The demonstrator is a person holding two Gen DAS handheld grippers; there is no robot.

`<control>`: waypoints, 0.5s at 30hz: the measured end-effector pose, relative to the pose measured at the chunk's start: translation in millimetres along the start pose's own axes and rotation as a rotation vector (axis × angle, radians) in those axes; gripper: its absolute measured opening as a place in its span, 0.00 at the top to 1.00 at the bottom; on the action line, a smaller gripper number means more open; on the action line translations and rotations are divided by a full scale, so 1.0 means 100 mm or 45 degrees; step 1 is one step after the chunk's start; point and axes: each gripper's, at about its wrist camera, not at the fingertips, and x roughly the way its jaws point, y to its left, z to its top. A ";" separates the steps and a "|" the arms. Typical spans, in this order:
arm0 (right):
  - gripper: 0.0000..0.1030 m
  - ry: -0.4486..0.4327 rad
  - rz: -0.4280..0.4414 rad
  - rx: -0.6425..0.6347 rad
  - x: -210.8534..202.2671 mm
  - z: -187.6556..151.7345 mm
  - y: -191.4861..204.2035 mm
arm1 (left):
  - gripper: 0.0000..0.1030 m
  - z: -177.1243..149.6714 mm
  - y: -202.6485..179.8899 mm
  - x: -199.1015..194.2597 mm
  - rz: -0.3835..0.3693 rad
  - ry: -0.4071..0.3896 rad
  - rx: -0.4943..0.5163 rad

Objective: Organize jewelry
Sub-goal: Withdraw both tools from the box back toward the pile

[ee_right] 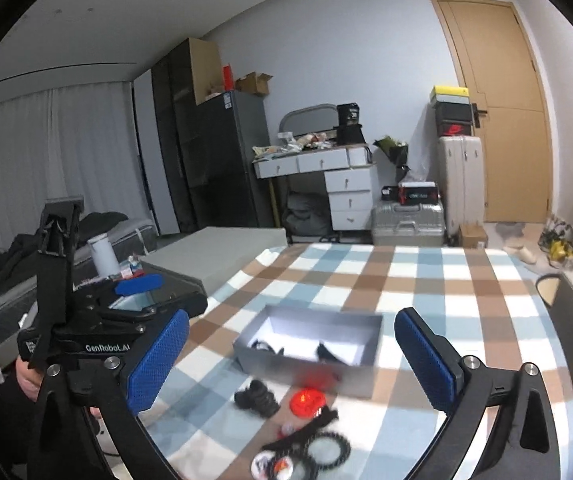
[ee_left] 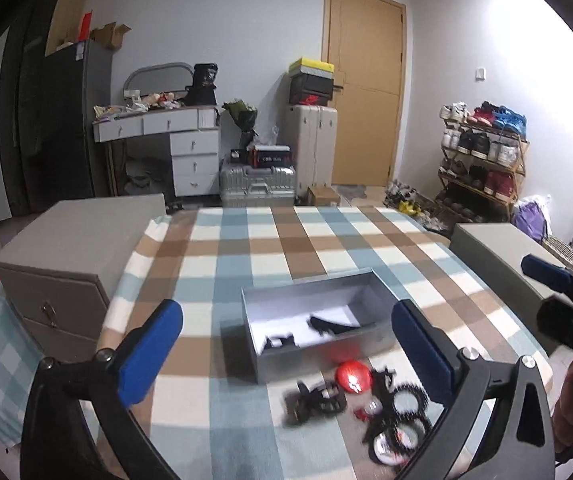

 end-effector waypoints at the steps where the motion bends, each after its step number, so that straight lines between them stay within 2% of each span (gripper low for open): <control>1: 0.00 0.022 -0.009 0.010 -0.02 -0.06 0.00 | 0.01 -0.03 0.00 -0.02 -0.005 0.005 -0.004; 10: 0.00 0.107 -0.056 -0.009 -0.15 -0.55 0.10 | 0.01 -0.38 0.07 -0.15 -0.026 0.087 -0.097; 15: 0.00 0.183 -0.145 -0.017 -0.17 -0.81 0.12 | 0.01 -0.60 0.02 -0.12 -0.132 0.219 -0.128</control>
